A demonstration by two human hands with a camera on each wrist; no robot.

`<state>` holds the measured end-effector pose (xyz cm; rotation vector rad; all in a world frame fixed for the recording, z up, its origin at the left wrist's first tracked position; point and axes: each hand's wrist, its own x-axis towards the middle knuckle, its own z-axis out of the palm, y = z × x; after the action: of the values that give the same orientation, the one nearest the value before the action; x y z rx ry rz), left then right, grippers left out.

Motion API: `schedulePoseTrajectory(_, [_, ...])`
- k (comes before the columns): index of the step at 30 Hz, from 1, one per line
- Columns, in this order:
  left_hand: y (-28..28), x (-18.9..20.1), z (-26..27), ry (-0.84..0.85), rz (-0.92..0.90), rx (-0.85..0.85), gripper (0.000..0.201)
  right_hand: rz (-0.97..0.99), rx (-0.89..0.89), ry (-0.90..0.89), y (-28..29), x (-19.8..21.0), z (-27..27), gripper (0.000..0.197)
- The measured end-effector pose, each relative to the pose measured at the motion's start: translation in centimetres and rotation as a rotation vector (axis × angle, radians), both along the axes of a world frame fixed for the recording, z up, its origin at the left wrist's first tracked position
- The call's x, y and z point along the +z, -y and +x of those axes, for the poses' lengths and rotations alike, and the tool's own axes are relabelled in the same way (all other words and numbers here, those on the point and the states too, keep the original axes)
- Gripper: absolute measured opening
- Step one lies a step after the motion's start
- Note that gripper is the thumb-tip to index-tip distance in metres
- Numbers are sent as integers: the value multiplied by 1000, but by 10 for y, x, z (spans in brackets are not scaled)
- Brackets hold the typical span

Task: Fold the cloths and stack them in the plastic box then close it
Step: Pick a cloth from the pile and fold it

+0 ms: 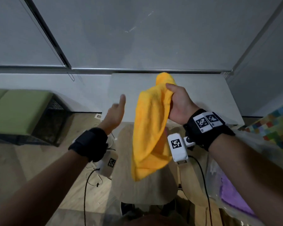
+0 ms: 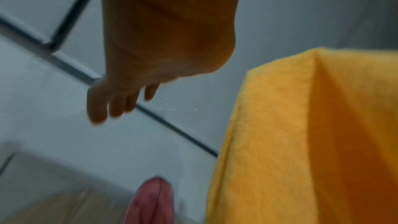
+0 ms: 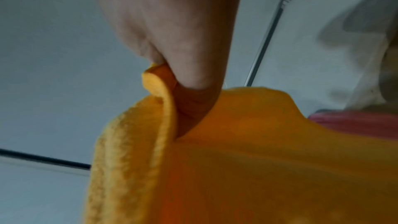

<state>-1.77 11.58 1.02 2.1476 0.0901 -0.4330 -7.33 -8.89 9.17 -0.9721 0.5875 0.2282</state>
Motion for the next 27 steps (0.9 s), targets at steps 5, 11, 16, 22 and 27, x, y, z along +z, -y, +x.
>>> schedulePoseTrajectory(5, [6, -19, -42, -819, -765, -31, 107, 8, 48, -7, 2, 12, -7, 34])
schedulePoseTrajectory(11, [45, -14, -39, -787, -1137, 19, 102, -105, 84, -38, 7, 9, -6, 40])
schedulePoseTrajectory(16, [61, -5, -34, -497, -1097, 174, 72, -71, 13, 60, 15, 11, -7, 44])
schedulePoseTrajectory(22, [46, 6, -26, -401, -1039, 82, 72, -78, 8, 27, 20, 27, -19, 51])
schedulePoseTrajectory(27, [22, 13, -13, -321, -888, -46, 55, -34, 61, 89, 29, 34, -20, 39])
